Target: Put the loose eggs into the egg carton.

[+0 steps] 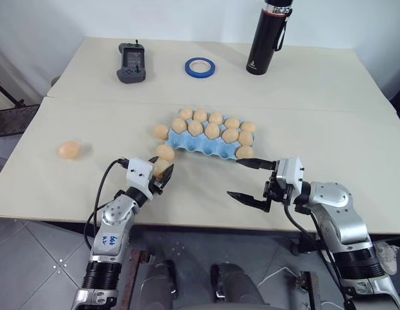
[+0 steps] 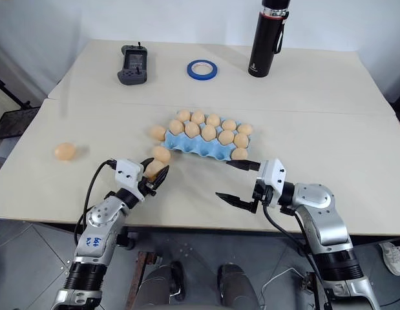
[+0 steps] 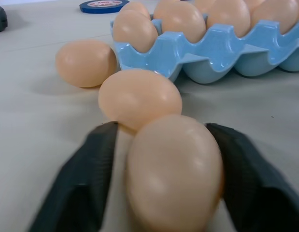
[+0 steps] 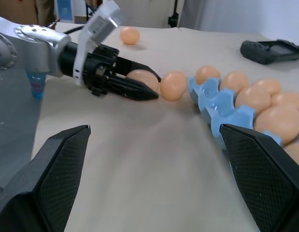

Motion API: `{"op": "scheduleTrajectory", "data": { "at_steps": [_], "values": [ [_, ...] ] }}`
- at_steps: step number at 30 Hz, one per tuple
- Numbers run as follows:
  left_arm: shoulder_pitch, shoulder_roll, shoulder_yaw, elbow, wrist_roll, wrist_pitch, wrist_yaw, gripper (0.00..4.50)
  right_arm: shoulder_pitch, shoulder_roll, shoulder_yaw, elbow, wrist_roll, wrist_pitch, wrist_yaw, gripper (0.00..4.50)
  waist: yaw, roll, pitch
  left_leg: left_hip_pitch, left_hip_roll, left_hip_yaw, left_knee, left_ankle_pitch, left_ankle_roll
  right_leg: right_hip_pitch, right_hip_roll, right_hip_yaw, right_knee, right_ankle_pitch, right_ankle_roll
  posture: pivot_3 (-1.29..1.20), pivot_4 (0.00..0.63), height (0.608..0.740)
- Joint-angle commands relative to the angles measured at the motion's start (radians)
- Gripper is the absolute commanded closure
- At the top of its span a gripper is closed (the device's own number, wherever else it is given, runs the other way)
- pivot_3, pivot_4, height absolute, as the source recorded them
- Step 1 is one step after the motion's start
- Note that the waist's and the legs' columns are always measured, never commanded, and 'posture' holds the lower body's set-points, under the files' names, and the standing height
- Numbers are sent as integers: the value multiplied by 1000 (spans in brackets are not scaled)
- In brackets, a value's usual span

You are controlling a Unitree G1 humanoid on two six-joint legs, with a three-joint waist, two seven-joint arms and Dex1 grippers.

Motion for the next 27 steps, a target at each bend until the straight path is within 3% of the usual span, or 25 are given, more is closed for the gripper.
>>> {"op": "scheduleTrajectory", "data": {
  "at_steps": [1, 6, 10, 17, 25, 27],
  "values": [
    [44, 25, 0, -70, -29, 33, -44, 2629, 20, 1, -28, -30, 4, -21, -23, 0, 0, 0, 0, 0, 0, 0, 0, 0, 0, 0, 0, 0, 0, 0, 0, 0, 150, 740],
    [9, 58, -70, -164, -65, 94, -156, 2629, 54, -18, -47, -49, 8, -8, -42, 0, 1, 0, 0, 0, 0, 0, 0, 0, -1, 0, 0, 0, 0, 0, 0, 0, 150, 740],
    [-106, 43, -145, -103, -51, 80, -231, 2629, 77, -45, -79, -67, 16, 11, -61, 0, 16, 0, 0, 0, -1, 0, 0, 0, 0, 0, -1, -1, 0, 0, 0, 0, 150, 740],
    [-443, -98, -225, 295, 7, -69, -279, 2629, 151, -125, -186, -62, 16, 8, -66, 0, 30, 0, 0, -1, -2, -1, 2, 0, 2, 1, -1, -1, -1, 0, 1, 0, 150, 740],
    [-756, -219, -209, 830, 56, -288, -302, 2629, 214, -125, -256, -81, 9, -2, -127, 0, 27, 0, 0, -2, -2, -1, 4, 1, 6, 0, 1, 0, -1, 0, 1, 0, 150, 740],
    [-785, -226, -202, 894, 57, -329, -322, 1991, 237, -119, -256, -111, 11, 2, -141, 0, 26, 0, 0, -2, -2, -1, 4, 1, 6, 0, 1, 0, -1, 0, 2, 0, 150, 740]
  ]
}}
